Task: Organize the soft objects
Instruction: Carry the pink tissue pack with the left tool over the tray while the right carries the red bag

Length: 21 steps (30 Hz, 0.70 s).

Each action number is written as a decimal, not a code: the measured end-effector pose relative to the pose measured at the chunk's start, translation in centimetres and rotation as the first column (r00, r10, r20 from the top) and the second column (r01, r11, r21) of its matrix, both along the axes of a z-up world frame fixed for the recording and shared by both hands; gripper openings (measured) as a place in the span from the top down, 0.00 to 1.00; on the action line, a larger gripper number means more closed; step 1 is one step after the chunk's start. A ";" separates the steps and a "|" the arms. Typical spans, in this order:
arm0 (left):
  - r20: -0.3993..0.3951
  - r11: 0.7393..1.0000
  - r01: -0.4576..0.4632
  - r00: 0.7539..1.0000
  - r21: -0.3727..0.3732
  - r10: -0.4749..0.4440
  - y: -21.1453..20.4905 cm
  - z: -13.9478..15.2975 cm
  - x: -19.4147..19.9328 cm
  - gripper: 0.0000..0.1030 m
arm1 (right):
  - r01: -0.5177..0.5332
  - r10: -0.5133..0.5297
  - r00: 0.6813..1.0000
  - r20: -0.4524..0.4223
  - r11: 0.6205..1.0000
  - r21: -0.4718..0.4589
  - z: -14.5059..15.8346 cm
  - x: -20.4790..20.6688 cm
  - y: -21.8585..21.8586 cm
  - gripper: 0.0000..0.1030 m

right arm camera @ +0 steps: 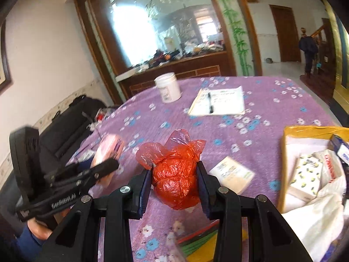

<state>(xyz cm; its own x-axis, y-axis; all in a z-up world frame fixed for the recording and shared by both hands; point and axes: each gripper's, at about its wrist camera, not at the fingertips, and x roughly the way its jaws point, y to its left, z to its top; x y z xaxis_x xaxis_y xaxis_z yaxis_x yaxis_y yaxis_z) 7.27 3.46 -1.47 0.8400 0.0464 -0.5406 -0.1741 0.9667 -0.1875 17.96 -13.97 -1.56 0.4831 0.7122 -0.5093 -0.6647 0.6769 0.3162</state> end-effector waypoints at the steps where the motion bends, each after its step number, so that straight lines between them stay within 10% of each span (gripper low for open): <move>1: 0.003 1.000 0.001 1.000 0.003 -0.001 -0.1 0.0 0.0 0.51 | 0.008 -0.008 1.000 -0.001 1.000 0.007 0.1 0.2 -0.3 0.59; 21: -0.041 0.999 0.041 0.998 -0.012 -0.041 -2.8 1.4 1.7 0.51 | 0.277 -0.261 0.955 -0.138 0.955 0.107 1.4 5.8 -9.0 0.60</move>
